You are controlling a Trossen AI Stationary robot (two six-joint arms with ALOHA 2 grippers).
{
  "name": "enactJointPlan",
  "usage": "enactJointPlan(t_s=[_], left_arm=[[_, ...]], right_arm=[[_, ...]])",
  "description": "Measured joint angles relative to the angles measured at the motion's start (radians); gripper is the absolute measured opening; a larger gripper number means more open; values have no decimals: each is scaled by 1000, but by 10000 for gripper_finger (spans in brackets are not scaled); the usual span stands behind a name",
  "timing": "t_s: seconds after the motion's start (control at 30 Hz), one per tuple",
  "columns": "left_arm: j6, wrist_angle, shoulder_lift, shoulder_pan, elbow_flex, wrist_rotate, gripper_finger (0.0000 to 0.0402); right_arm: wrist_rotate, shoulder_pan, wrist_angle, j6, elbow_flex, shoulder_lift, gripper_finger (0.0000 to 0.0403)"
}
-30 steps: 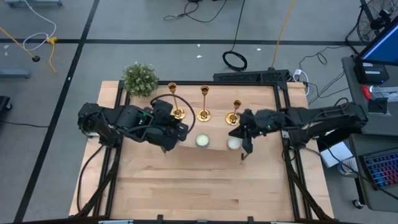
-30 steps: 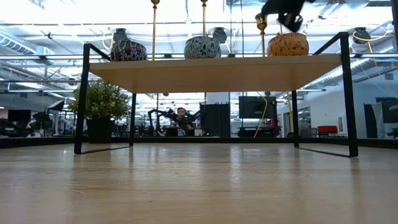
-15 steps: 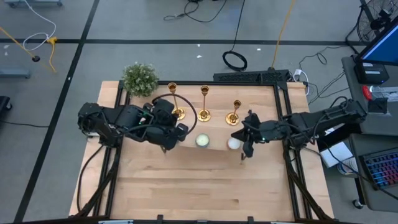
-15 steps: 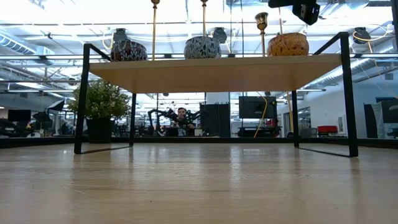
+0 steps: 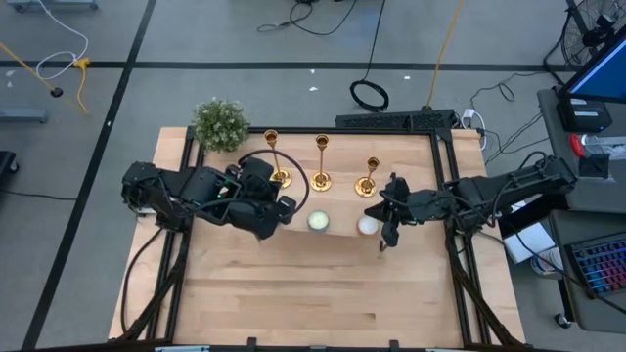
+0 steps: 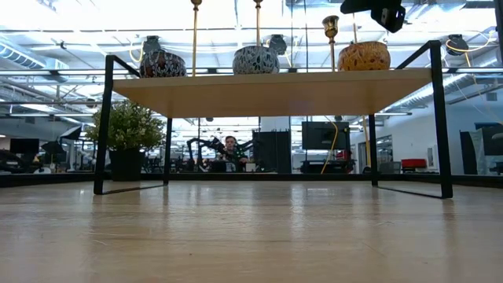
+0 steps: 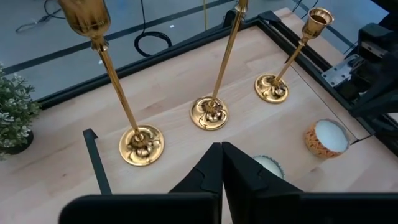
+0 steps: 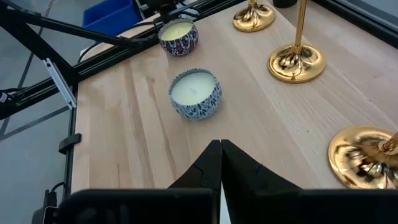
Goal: Pick & Place candle stick holders
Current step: Put the gold candle holder onto the shelf
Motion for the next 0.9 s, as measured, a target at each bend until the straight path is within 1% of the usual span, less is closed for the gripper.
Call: enactJointPlan(t_s=[0.1,0.27,0.4,0.47,0.57,0.67,0.9], left_arm=[[0,6,0,0,0,-1,4],[14,6,0,0,0,-12,12],[14,6,0,0,0,-32,4],[15,6,0,0,0,-36,7],[18,5,0,0,0,-38,12],[18,5,0,0,0,-42,5],[14,5,0,0,0,-52,11]], right_arm=[[4,0,-1,0,0,0,0],[52,-1,-65,29,-4,0,0],[51,-15,-114,84,-37,0,0],[55,-21,-111,86,-56,0,0],[55,-45,-91,84,-83,0,0],[71,-79,-77,86,-109,0,0],[70,-155,-73,74,-116,0,0]])
